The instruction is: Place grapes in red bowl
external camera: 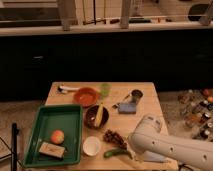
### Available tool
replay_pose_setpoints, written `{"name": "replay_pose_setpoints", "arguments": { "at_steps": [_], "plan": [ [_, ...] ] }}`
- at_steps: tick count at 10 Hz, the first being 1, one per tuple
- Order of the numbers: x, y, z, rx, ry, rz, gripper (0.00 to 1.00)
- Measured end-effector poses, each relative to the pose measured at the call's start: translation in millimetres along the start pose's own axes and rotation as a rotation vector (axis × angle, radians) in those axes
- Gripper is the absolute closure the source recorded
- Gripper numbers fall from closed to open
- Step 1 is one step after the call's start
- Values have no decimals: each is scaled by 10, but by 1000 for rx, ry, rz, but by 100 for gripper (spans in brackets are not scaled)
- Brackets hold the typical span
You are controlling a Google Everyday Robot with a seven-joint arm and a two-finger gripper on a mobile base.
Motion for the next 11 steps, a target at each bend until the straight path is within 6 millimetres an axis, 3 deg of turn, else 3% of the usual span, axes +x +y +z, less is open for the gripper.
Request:
{"name": "replay_pose_setpoints", "arguments": {
  "at_steps": [4, 11],
  "plan": [
    [-150, -177, -205, 14, -2, -32, 20],
    [-434, -605, -337, 15, 20, -115, 20]
  ]
}}
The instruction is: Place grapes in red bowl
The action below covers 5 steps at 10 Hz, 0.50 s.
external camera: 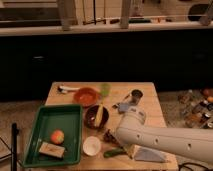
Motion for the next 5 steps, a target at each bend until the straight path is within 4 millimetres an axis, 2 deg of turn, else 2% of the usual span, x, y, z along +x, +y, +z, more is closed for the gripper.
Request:
{"name": "replay_pose_setpoints", "arguments": {
  "at_steps": [5],
  "plan": [
    [-61, -267, 7, 6, 6, -51, 20]
  ]
}}
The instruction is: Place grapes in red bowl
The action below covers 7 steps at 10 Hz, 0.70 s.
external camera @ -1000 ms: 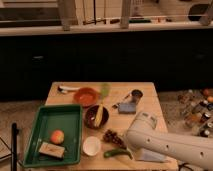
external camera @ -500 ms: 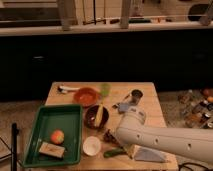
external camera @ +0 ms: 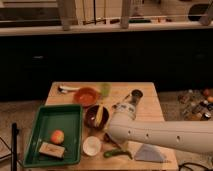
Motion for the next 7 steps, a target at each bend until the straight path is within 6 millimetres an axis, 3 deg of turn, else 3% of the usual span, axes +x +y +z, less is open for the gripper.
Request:
{"name": "replay_pose_setpoints", "arguments": {
  "at_steps": [4, 7],
  "plan": [
    [27, -136, 113, 0, -20, -15, 20],
    [30, -179, 333, -20, -38, -26, 20]
  ]
}}
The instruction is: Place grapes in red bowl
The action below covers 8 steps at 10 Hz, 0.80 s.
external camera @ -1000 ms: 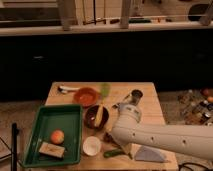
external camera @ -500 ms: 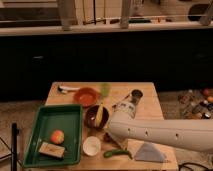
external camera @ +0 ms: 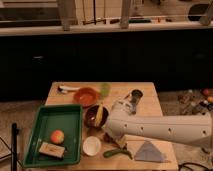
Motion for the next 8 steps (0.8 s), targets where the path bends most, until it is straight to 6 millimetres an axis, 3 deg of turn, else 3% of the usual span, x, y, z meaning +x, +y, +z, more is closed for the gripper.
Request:
{"name": "replay_pose_setpoints", "arguments": {
  "at_steps": [8],
  "plan": [
    [206, 141, 398, -55, -38, 14, 20]
  ]
}}
